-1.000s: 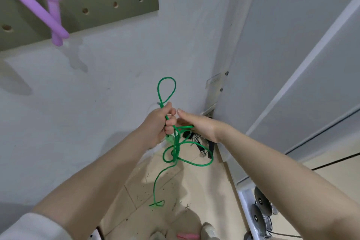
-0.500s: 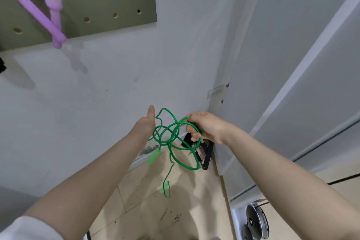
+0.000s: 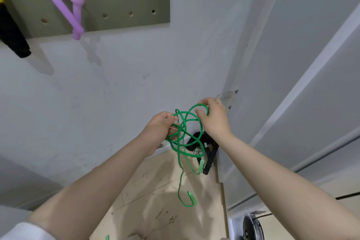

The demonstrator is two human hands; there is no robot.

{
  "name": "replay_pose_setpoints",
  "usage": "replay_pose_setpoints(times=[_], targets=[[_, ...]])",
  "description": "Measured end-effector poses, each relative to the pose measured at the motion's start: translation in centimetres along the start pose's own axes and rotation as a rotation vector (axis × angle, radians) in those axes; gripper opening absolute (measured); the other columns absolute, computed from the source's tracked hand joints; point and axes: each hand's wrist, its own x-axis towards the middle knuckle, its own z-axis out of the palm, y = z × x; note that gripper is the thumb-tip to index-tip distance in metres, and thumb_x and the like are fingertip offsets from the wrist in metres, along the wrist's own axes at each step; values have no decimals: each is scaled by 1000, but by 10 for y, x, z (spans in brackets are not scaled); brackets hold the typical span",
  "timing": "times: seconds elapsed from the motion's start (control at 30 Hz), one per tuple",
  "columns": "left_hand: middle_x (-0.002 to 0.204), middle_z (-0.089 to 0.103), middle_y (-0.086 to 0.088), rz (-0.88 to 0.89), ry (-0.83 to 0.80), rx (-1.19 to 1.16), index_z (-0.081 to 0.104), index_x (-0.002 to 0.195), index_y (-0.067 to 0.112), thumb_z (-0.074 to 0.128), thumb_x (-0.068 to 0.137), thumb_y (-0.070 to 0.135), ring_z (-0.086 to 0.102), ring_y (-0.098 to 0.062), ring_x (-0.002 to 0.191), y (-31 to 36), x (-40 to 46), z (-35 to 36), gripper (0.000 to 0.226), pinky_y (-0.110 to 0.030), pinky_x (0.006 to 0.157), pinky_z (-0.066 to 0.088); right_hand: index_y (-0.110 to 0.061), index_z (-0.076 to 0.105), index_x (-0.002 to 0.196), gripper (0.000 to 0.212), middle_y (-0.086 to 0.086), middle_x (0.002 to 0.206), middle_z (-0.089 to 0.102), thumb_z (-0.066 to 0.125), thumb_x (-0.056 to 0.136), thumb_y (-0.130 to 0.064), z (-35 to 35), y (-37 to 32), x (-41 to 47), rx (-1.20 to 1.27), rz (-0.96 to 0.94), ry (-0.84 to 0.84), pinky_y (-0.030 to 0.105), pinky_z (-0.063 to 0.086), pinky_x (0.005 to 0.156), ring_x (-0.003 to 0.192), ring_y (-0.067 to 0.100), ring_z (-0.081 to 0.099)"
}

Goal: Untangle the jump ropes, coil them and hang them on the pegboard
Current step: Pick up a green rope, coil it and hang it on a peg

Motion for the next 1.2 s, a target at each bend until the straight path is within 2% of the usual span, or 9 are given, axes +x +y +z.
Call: replay_pose_setpoints(times=[0.1, 0.3, 0.43, 0.57, 0.73, 0.9, 1.0, 1.1, 1.2], targets=[[66, 57, -1, 30, 48, -47, 52, 83, 17, 39, 99, 16, 51, -7, 46, 7, -3, 5, 21, -24, 58, 47, -11, 66, 99, 18, 9, 101, 56, 55, 88, -19, -4, -9, -9, -122, -360, 194, 25, 25, 80, 97, 29, 50], [54, 61, 4, 34, 93, -54, 51, 83, 20, 38, 99, 21, 55, -6, 44, 5, -6, 6, 21, -35, 73, 45, -16, 57, 106, 30, 5, 108, 52, 50, 85, -37, -2, -28, -18, -348, -617, 275, 33, 27, 82, 98, 23, 45], [62, 63, -6, 137, 106, -85, 45, 85, 17, 34, 101, 17, 60, -8, 44, 13, -16, 2, 19, -23, 57, 50, -11, 59, 103, 24, -2, 78, 57, 60, 87, -29, 5, -41, -12, -182, -179, -221, 29, 39, 68, 80, 21, 55], [61, 67, -9, 210, 111, -76, 40, 87, 18, 30, 102, 16, 64, -15, 48, 17, -20, -8, 18, -16, 47, 46, -10, 58, 71, 20, -6, 56, 48, 54, 90, -15, 10, -51, 3, -106, -74, -372, 15, 32, 50, 57, 13, 45], [49, 58, -3, 60, 304, -275, 41, 86, 13, 30, 101, 12, 58, -21, 51, 11, 0, -43, 19, -30, 60, 48, -10, 55, 83, 19, -7, 44, 53, 42, 96, -3, 14, -76, 10, 569, 174, -471, 23, 42, 54, 45, 8, 52], [57, 48, -7, -103, 384, -916, 40, 69, 10, 29, 95, 0, 49, -13, 40, -9, 21, -91, 30, -20, 43, 42, -16, 46, 81, 18, 1, 54, 62, 40, 96, -7, 22, -97, 14, 1044, 371, -446, 23, 54, 53, 63, 19, 64], [61, 49, -11, -84, 394, -1203, 40, 65, 10, 24, 92, -1, 52, -16, 50, -20, 25, -120, 33, -25, 56, 45, -16, 43, 75, 21, 1, 53, 60, 40, 94, -10, 29, -98, 23, 1408, 481, -248, 22, 53, 55, 49, 14, 61], [54, 46, -7, -62, 384, -1236, 41, 58, 10, 25, 93, 1, 56, -15, 55, -34, 22, -145, 40, -23, 53, 51, -16, 44, 76, 20, -2, 48, 54, 41, 95, -12, 30, -90, 36, 1581, 561, -119, 22, 52, 58, 37, 11, 47], [45, 53, -1, -71, 311, -1079, 46, 66, 11, 34, 100, 17, 67, -16, 54, -43, 20, -156, 37, -24, 52, 55, -12, 46, 81, 22, 4, 59, 65, 35, 100, -12, 42, -85, 41, 1428, 634, -164, 25, 57, 57, 46, 14, 59]])
